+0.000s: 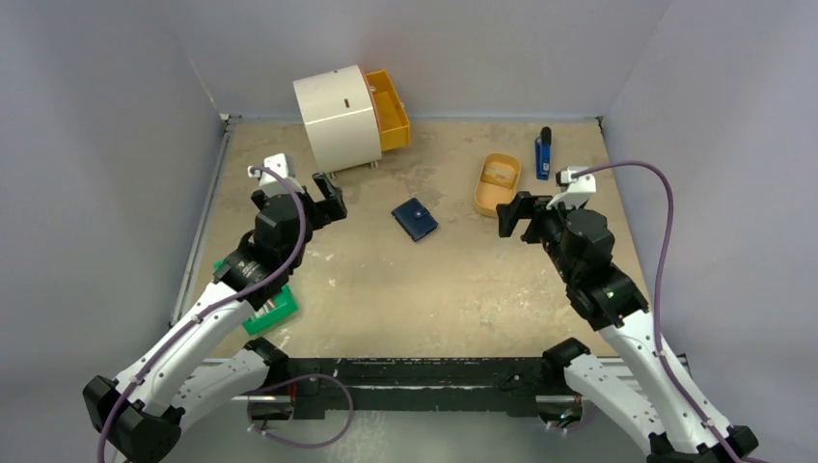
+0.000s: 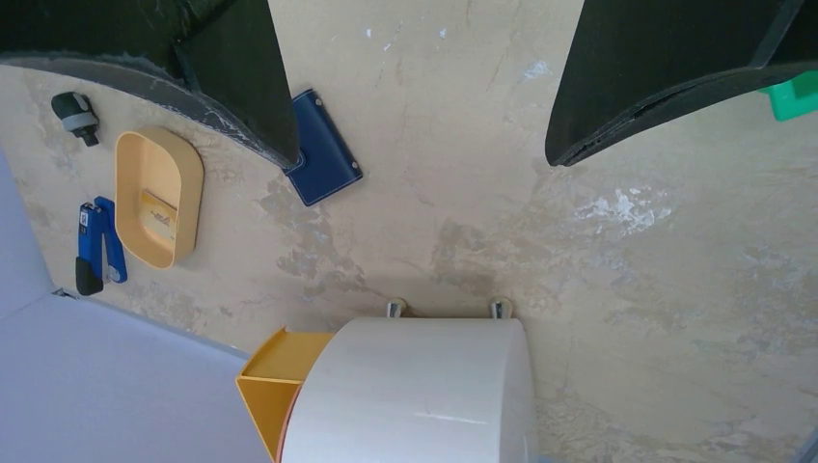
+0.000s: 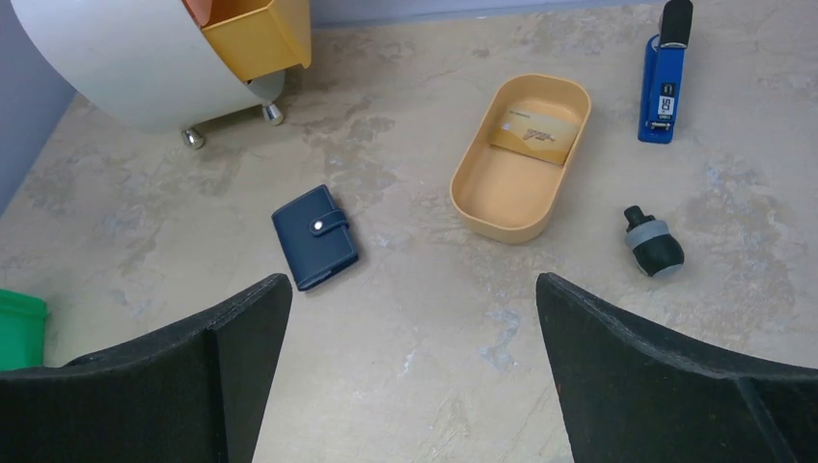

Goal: Put the credit cards into the card holder
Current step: Move the card holder to the center of the board.

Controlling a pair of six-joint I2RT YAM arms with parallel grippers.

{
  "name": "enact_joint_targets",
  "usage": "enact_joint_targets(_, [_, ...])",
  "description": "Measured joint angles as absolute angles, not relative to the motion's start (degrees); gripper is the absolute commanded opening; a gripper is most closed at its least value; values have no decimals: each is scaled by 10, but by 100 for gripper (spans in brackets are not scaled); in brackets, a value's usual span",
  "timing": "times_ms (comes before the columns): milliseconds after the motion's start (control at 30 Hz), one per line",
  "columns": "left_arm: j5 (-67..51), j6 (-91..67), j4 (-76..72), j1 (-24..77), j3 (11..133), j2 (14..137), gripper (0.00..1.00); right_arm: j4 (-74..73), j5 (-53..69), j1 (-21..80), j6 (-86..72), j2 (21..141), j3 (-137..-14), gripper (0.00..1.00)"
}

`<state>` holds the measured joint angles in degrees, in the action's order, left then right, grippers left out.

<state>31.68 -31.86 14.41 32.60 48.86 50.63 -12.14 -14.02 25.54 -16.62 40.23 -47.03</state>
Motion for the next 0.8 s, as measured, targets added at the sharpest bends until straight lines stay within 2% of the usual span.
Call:
enact_joint_targets(267, [315,-318,145,326,489,508,100,-130,-141,255,-167,411,-485,99])
enact_joint_targets(467, [270,-303,127,326,469,488,99,-166,-143,255,-184,466,-533,97])
enact_joint_targets(667, [234,-302,128,326,465,492,95,-206,-143,255,-240,564,-577,89])
enact_joint_targets(800, [217,-308,128,326,461,493,94,-197,-135,243,-278,612,-560,79])
